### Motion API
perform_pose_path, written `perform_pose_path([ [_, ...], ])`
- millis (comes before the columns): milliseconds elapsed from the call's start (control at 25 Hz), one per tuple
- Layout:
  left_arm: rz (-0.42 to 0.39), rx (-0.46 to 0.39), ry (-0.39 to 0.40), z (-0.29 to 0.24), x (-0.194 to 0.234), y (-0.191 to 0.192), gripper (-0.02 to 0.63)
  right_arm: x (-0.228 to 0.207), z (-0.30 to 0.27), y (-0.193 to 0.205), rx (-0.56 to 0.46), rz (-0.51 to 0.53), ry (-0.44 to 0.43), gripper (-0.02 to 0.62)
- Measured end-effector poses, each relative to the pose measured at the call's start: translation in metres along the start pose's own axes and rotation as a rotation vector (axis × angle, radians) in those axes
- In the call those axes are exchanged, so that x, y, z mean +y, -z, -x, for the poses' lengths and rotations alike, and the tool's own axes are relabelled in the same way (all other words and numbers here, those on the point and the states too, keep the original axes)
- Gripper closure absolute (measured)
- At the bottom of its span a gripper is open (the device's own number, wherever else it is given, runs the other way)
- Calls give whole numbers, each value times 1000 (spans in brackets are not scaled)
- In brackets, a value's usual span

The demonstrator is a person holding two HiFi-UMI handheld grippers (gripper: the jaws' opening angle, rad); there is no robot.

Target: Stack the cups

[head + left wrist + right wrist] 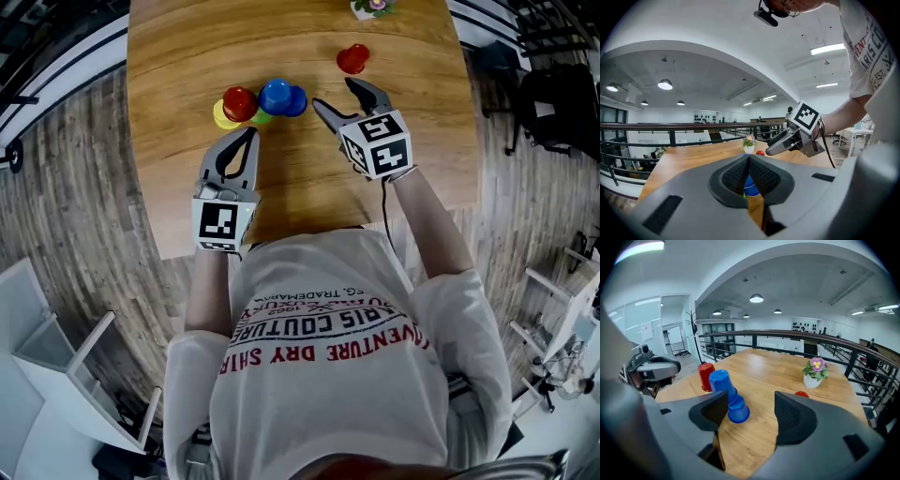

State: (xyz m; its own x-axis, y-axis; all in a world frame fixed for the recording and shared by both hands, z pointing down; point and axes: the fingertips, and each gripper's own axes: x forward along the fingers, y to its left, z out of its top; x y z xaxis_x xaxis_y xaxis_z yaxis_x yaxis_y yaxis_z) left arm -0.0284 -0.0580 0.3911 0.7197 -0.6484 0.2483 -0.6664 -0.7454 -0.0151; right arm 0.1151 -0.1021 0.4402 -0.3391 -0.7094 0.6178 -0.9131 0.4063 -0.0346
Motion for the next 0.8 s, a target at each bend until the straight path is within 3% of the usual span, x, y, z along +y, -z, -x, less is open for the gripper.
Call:
perform_pose_path([
  [320,1,31,57,-50,-39,3,589,-82,-6,38,47,-54,103,293],
  [800,44,72,5,-95,-57,19,589,-140,-72,43,43,-54,96,293],
])
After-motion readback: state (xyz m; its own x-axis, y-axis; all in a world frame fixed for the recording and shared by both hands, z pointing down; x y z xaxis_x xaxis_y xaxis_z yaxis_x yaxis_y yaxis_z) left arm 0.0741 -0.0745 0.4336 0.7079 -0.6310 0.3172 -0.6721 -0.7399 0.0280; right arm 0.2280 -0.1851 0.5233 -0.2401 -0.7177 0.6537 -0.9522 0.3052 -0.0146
